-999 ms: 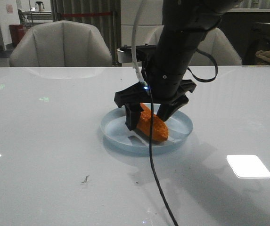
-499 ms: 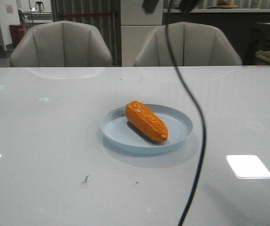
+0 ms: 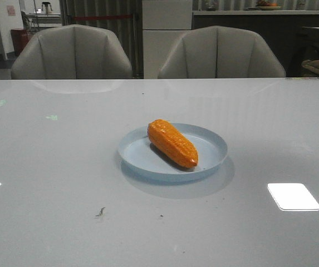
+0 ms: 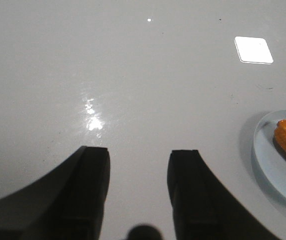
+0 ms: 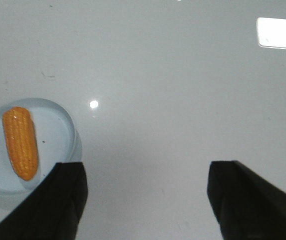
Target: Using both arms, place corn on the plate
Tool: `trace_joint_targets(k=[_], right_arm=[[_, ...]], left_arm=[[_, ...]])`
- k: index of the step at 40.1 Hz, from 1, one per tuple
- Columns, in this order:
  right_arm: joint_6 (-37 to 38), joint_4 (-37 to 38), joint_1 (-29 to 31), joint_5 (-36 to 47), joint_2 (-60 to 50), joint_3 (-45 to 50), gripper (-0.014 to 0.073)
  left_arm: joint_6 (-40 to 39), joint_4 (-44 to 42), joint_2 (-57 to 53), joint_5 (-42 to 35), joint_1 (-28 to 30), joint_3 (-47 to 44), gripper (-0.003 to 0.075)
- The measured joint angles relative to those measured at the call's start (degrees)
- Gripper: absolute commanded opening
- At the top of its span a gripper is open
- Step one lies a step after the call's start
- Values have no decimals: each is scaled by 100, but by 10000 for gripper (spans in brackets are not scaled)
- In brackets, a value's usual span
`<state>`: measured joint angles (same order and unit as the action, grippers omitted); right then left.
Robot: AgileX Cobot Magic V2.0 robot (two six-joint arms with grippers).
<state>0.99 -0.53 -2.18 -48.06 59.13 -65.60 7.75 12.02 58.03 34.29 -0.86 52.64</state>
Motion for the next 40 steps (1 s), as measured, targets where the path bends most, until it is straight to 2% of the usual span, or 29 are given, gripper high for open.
trace_joint_targets(k=[6,13,24,26,40], right_arm=[[0,4,162,-63,-1061,883,603],[0,4,165,-286,-1467,1329,603],[0,4,165,-427,-1476,1370,603],[0,4,165,-427,-1476,1370,603],[0,4,165,-427,-1476,1370,603]], left_arm=[[0,0,0,0,0,0,367],[0,0,0,11,0,0,352],[0,0,0,18,0,0,113],[0,0,0,18,0,0,90],[0,0,0,23,0,0,94]])
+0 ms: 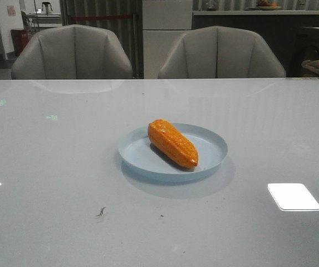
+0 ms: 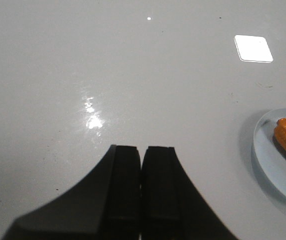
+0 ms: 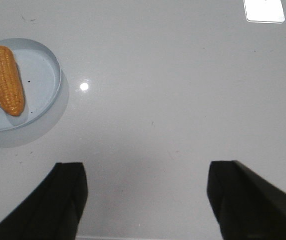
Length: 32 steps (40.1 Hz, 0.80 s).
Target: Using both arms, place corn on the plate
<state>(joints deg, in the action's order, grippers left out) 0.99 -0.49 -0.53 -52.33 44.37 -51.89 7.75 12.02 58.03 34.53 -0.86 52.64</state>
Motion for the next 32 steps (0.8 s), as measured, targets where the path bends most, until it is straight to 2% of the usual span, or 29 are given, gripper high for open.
trace_joint_targets(k=[19,24,32], right_arm=[[0,0,0,0,0,0,603],[0,0,0,0,0,0,603],[0,0,0,0,0,0,603]], left_arm=[[0,-157,-236,-86,-74,-100,94],[0,-347,-981,-540,-181,-470,94],[0,-394,-2642,-1810,-194,-1608,94]])
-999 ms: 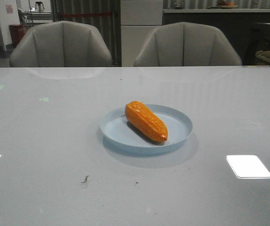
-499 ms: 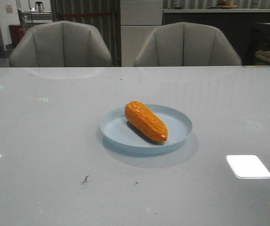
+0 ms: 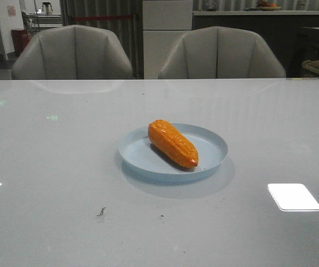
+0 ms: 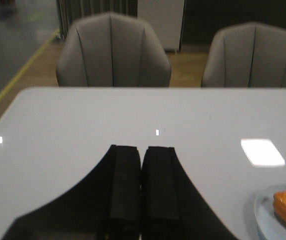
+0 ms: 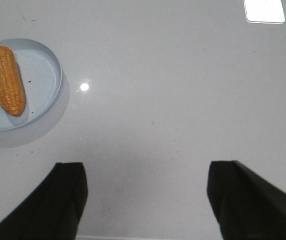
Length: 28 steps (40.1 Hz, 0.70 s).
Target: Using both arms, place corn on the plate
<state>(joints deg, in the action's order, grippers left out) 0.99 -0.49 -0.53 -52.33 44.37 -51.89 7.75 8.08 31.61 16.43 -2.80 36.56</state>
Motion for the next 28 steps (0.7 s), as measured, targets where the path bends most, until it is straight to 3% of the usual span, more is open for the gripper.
trace_joint_targets(k=[12,18,28], right_arm=[[0,0,0,0,0,0,603],[0,0,0,0,0,0,603],[0,0,0,-4,0,0,603]], left_arm=[[0,-189,-2297,-1595,0,-2163,94],[0,-570,-3126,-1777,0,-2921,94],[0,-655,-3200,-1937,0,-3677,94]])
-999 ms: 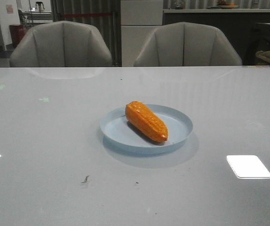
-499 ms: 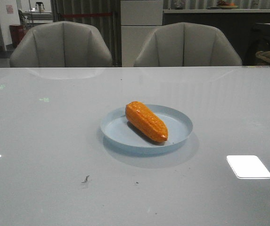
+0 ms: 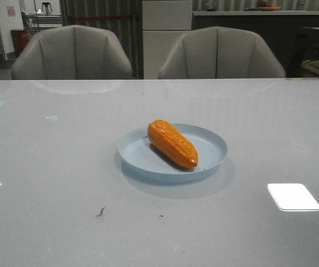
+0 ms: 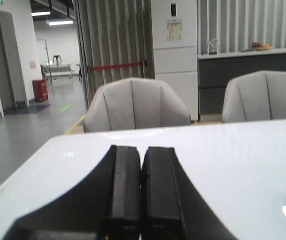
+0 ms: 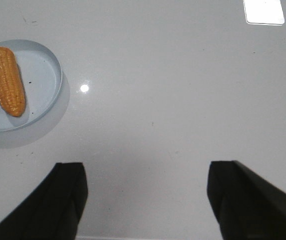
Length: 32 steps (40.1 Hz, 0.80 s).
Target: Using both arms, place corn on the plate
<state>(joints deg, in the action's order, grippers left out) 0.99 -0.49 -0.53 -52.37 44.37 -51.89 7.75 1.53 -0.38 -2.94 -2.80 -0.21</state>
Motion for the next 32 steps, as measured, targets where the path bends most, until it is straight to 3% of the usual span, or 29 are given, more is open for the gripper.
trace_joint_targets(k=[32], right_arm=[[0,0,0,0,0,0,603]], left_arm=[[0,65,0,294,0,-43,94]])
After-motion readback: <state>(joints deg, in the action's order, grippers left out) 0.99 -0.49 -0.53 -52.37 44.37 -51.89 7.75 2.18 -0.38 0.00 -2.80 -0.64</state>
